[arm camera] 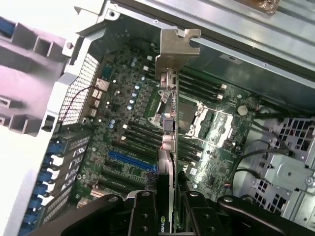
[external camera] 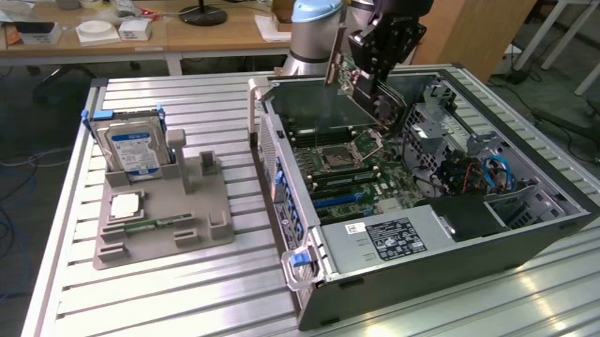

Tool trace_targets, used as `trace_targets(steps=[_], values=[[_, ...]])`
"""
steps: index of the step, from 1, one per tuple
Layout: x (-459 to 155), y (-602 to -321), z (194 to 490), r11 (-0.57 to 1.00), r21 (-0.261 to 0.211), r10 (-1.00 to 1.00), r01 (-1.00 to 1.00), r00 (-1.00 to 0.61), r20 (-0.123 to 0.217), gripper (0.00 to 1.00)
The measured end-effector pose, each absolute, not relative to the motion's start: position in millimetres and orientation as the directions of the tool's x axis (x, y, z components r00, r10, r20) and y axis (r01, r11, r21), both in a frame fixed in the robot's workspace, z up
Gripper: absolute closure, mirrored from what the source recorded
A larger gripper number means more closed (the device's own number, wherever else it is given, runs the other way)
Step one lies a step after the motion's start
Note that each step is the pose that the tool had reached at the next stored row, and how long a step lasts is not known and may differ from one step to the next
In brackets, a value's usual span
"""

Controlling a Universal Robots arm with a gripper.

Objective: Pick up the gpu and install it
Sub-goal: 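Insert the gpu into the slot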

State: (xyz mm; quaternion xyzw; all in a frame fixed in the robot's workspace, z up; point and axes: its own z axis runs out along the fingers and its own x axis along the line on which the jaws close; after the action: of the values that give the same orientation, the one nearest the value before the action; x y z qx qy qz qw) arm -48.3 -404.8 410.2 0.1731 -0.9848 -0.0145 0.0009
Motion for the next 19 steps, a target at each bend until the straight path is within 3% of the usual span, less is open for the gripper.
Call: trace_targets(steps=[19], values=[[-48.3, -404.9, 408.5, 0.809, 0.029, -0.588, -0.588, -0.809, -0.003, 0.74]])
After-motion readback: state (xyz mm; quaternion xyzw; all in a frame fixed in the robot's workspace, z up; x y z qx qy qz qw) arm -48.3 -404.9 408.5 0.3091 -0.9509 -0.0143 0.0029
